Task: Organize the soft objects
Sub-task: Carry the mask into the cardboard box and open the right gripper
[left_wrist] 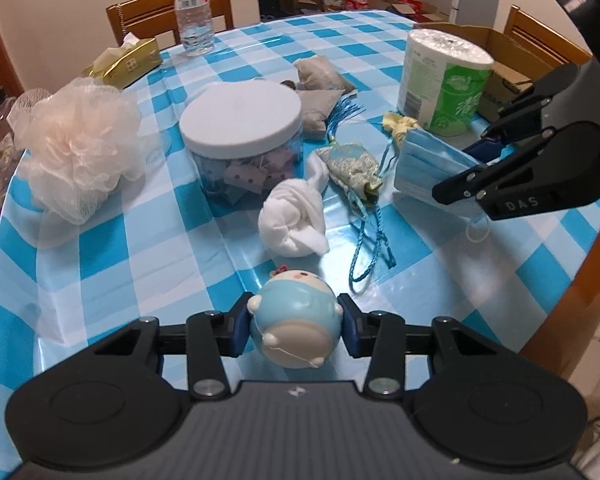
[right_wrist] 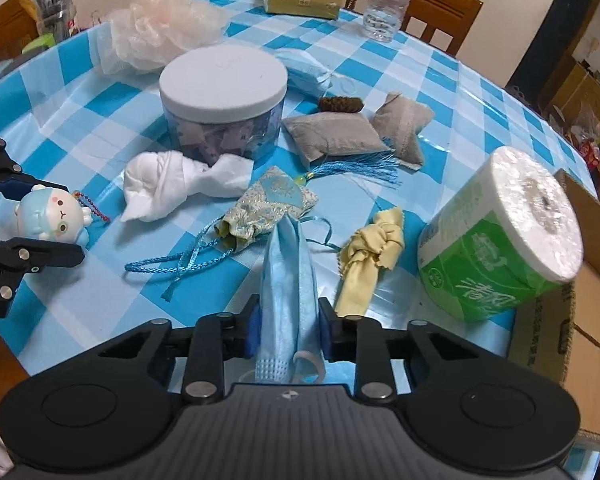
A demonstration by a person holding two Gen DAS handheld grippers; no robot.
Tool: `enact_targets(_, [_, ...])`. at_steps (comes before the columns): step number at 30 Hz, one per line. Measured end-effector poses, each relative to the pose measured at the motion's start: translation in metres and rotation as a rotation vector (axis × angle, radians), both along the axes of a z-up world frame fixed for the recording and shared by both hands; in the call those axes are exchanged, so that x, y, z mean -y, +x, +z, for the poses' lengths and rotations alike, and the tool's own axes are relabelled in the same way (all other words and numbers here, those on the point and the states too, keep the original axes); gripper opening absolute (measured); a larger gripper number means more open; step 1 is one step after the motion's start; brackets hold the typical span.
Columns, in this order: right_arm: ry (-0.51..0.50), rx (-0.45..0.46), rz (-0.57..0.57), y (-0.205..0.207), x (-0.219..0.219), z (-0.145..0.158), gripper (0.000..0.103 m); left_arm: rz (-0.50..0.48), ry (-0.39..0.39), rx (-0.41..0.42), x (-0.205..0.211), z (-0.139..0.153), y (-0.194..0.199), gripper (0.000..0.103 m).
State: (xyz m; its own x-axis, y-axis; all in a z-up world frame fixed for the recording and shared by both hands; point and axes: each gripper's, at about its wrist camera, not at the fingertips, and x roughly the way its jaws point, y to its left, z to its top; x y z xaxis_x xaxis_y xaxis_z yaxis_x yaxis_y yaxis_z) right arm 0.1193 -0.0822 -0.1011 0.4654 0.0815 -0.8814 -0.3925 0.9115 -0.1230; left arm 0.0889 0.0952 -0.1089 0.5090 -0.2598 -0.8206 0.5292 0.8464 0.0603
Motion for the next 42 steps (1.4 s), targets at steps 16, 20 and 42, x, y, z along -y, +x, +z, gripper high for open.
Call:
enact_targets(16, [0.090, 0.063, 0.069, -0.030, 0.064, 0.074, 0.030, -0.050, -0.027, -0.068, 0.047, 0.060, -0.004, 0.043])
enact_targets(20, [0.074, 0.105, 0.046, -0.033, 0.102, 0.094, 0.030, -0.076, -0.029, -0.041, 0.076, 0.075, -0.006, 0.043])
enact_targets(42, [0.105, 0.148, -0.035, 0.007, 0.242, 0.078, 0.073, -0.045, -0.045, 0.061, 0.209, 0.103, 0.027, 0.043])
